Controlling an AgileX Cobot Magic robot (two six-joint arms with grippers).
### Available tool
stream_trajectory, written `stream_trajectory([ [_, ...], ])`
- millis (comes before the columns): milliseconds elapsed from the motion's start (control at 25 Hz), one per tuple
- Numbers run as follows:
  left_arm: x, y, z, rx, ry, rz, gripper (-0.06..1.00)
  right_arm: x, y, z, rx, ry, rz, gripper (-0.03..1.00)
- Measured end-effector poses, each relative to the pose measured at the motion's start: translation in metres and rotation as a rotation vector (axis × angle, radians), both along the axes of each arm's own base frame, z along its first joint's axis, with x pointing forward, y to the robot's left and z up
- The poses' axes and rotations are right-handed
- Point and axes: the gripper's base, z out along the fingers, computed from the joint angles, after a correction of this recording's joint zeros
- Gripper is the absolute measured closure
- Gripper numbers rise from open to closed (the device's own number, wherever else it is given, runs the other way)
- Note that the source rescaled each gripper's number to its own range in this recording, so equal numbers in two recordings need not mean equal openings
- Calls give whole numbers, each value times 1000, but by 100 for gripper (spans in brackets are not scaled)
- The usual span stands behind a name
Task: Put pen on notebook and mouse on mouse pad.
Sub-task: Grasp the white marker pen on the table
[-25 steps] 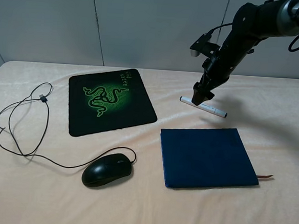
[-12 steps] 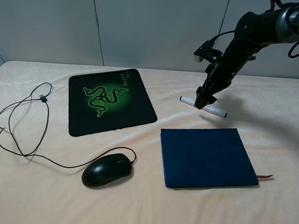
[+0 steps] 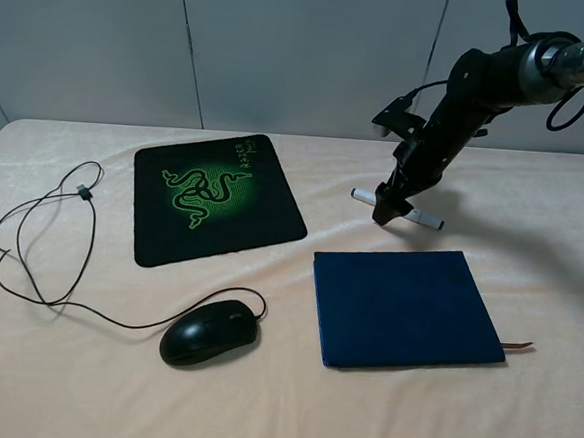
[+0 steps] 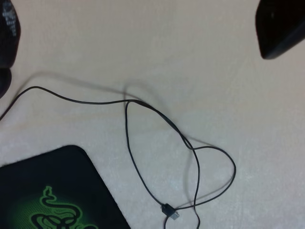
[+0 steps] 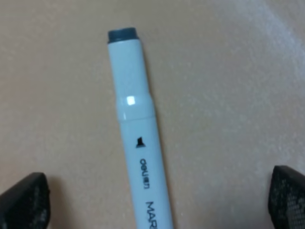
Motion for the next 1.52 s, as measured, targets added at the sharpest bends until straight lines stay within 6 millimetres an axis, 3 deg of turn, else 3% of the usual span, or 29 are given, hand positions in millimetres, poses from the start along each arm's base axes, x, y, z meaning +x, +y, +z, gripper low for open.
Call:
stream_trajectory([
  [600,0,0,0,0,0,0,-6,0,0,-8,-3,20,-23,-1],
  [880,0,0,0,0,0,0,-6,0,0,-8,-1,24,-29,49],
  [1240,0,0,0,0,0,0,-6,-1,0,-8,-1,28,-32,96],
  [1520,0,0,0,0,0,0,-6,-1,0,-8,-1,28,-32,97],
])
